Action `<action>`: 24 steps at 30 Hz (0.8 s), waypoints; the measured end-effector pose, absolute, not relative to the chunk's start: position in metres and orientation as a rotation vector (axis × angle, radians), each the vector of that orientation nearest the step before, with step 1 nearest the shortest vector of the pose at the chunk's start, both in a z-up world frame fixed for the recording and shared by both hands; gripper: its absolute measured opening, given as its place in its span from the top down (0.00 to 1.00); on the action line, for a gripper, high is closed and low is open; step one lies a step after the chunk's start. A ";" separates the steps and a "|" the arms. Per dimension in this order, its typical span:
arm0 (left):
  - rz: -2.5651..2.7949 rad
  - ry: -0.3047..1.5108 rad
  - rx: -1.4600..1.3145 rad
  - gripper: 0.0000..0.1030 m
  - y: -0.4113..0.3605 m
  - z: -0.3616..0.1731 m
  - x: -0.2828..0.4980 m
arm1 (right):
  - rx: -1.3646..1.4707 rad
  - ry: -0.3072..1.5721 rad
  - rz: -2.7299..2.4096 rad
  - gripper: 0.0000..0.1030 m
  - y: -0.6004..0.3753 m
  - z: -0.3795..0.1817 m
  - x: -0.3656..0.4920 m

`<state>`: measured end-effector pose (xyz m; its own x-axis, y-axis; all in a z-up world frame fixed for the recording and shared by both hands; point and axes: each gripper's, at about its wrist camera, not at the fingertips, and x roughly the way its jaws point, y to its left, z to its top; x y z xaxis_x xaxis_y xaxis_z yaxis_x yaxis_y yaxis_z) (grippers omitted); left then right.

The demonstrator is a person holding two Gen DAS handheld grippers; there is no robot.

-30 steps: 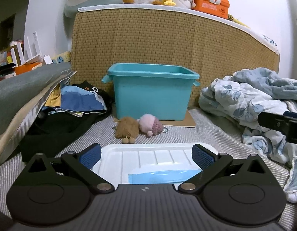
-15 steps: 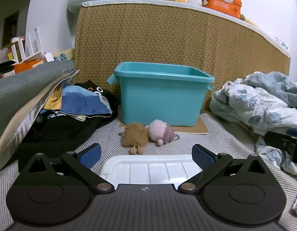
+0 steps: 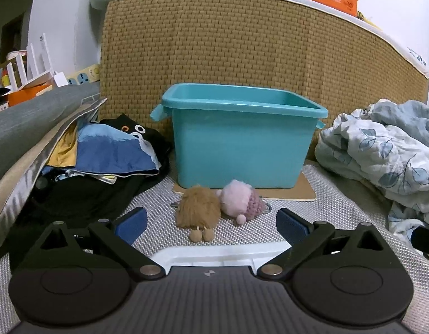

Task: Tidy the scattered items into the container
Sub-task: 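Close the left gripper on the brown fluffy plush toy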

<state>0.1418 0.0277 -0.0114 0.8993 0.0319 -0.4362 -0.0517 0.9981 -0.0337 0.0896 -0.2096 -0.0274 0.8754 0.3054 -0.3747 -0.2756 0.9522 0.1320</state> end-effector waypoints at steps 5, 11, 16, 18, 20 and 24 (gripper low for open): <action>0.038 0.473 -0.042 0.06 0.032 -0.014 0.160 | 0.081 0.416 0.299 0.12 -0.211 -0.032 0.088; 0.028 0.499 -0.067 0.08 0.035 -0.018 0.173 | 0.080 0.433 0.296 0.12 -0.206 -0.031 0.111; 0.028 0.509 -0.046 0.19 0.034 -0.019 0.185 | 0.080 0.436 0.313 0.12 -0.204 -0.032 0.110; 0.027 0.513 -0.038 0.19 0.034 -0.019 0.190 | 0.076 0.435 0.319 0.12 -0.201 -0.032 0.114; 0.027 0.517 -0.030 0.19 0.033 -0.020 0.195 | 0.068 0.433 0.326 0.12 -0.197 -0.031 0.120; 0.029 0.520 -0.008 0.19 0.032 -0.023 0.200 | 0.052 0.430 0.339 0.12 -0.189 -0.031 0.131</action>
